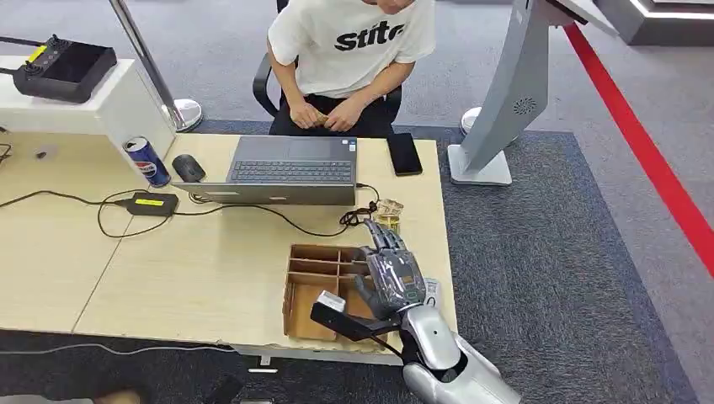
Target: Pass the card to the sensor for recognition and then transmit it.
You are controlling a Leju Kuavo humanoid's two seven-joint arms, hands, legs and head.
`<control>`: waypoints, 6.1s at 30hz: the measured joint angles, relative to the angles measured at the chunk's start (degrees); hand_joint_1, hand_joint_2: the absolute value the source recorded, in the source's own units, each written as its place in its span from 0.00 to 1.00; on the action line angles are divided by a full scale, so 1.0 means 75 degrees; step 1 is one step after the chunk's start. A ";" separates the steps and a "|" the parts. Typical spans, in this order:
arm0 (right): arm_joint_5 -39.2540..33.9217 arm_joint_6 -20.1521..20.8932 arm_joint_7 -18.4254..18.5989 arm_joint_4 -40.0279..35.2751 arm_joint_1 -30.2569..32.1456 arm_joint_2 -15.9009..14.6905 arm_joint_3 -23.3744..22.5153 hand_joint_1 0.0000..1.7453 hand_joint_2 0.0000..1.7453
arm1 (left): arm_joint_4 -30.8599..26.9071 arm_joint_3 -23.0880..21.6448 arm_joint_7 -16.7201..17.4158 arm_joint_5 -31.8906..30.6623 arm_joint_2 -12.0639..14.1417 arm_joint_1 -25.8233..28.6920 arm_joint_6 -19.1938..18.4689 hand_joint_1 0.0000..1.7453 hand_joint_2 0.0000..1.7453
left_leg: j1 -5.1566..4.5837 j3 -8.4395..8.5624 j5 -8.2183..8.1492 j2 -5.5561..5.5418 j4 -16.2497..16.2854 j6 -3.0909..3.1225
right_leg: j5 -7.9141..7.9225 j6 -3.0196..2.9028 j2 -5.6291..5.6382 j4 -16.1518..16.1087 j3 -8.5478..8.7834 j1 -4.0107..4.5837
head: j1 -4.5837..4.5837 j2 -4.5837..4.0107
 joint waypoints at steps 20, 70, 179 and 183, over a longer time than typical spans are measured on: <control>-0.0003 0.0000 -0.0020 0.0000 -0.0001 0.0003 0.0000 0.47 1.00 | 0.0000 0.0003 -0.0006 -0.0012 0.0000 0.0000 0.0000 0.00 1.00 | 0.0000 0.0000 0.0000 0.0000 0.0000 0.0000 | 0.0000 0.0000 0.0000 0.0000 0.0000 0.0000 | 0.0003 0.0000; -0.0175 0.0003 -0.0064 0.0443 -0.0087 0.0128 -0.0020 0.52 1.00 | -0.0003 0.0020 -0.0047 -0.0149 0.0000 -0.0003 -0.0050 0.00 1.00 | 0.0000 0.0000 0.0000 0.0000 0.0000 0.0000 | 0.0000 0.0000 0.0000 0.0000 0.0001 0.0000 | 0.0003 0.0000; -0.0740 -0.2171 -0.0580 -0.2579 0.0922 -0.1189 -0.2299 1.00 1.00 | -0.0061 0.1970 0.1084 0.3485 0.1271 0.1076 -0.4511 0.00 1.00 | 0.0000 0.0000 0.0002 0.0001 0.0000 0.0001 | 0.0006 -0.0002 0.0003 -0.0003 -0.0003 -0.0001 | 0.0003 0.0000; -0.0729 -0.2136 -0.0583 -0.2856 0.0969 -0.1239 -0.2460 1.00 1.00 | -0.0070 0.1970 0.1087 0.3520 0.1271 0.1076 -0.4511 0.00 1.00 | 0.0000 -0.0001 0.0002 0.0001 0.0000 0.0001 | 0.0006 -0.0002 0.0003 -0.0003 -0.0003 0.0000 | 0.0003 0.0000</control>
